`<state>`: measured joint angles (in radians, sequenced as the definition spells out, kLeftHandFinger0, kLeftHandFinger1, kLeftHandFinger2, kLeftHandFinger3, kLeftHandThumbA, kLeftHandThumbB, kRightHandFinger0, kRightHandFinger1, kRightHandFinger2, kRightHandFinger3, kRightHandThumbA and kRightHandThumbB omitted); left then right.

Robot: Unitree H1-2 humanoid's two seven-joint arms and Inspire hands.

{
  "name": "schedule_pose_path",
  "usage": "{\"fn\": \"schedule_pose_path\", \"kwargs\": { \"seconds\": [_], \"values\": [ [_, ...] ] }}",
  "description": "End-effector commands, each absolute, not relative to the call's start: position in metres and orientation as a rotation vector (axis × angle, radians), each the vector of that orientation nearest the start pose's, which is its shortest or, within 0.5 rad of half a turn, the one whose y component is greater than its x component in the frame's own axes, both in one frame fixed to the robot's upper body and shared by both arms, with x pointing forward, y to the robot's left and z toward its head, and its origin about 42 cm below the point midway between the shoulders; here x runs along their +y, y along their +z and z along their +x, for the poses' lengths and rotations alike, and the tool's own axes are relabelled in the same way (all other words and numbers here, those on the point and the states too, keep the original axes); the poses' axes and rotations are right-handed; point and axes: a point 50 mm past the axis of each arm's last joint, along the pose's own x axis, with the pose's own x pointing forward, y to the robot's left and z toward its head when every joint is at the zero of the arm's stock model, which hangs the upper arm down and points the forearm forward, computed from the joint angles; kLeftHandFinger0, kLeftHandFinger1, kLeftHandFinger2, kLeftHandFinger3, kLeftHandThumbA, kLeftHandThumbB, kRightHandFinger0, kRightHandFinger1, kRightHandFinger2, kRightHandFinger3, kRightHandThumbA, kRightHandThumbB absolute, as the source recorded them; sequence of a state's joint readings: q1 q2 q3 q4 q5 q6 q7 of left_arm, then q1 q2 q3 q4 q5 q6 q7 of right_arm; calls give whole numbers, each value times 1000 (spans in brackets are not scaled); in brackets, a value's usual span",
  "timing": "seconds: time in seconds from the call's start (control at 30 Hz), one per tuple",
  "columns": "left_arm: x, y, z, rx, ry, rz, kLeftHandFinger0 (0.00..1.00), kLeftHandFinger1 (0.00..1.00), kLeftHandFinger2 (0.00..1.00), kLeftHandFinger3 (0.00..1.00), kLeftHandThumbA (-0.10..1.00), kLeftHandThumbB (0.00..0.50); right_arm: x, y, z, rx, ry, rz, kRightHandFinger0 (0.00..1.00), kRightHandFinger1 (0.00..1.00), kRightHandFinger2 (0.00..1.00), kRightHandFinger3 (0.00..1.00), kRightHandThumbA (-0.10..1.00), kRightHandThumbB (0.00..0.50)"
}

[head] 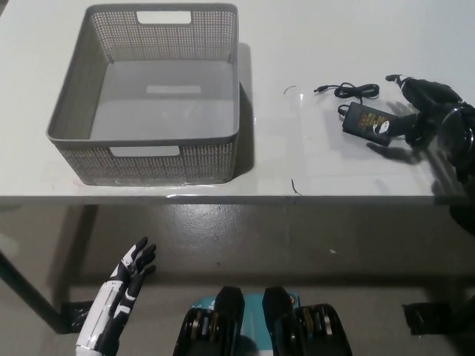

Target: Use the right hand to pick up a black power cord and place it into a container on the left hand side

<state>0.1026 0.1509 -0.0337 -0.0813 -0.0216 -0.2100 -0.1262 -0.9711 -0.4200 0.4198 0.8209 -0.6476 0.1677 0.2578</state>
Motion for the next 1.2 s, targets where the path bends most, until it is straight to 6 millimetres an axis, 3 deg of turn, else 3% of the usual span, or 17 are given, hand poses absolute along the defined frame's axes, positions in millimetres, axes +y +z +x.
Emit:
{"fn": "schedule_pose_path", "kwargs": {
  "seconds": [0.0, 0.43, 0.7, 1.17],
  "values": [
    [249, 121, 254, -234, -172, 146, 1000, 1000, 1000, 1000, 894, 231, -256, 306, 565, 29, 170, -1342, 1000, 1000, 1000, 1000, 832, 500],
    [249, 124, 259, -234, -177, 156, 1000, 1000, 1000, 1000, 898, 245, -256, 306, 570, 40, 173, -1317, 1000, 1000, 1000, 1000, 830, 500],
    [249, 123, 258, -234, -174, 162, 1000, 1000, 1000, 1000, 895, 229, -256, 290, 576, 111, 190, -1321, 1000, 1000, 1000, 1000, 811, 500],
    [248, 126, 265, -239, -191, 174, 1000, 1000, 1000, 1000, 916, 255, -250, 273, 580, 168, 215, -1338, 1000, 1000, 1000, 1000, 789, 500]
  ]
}}
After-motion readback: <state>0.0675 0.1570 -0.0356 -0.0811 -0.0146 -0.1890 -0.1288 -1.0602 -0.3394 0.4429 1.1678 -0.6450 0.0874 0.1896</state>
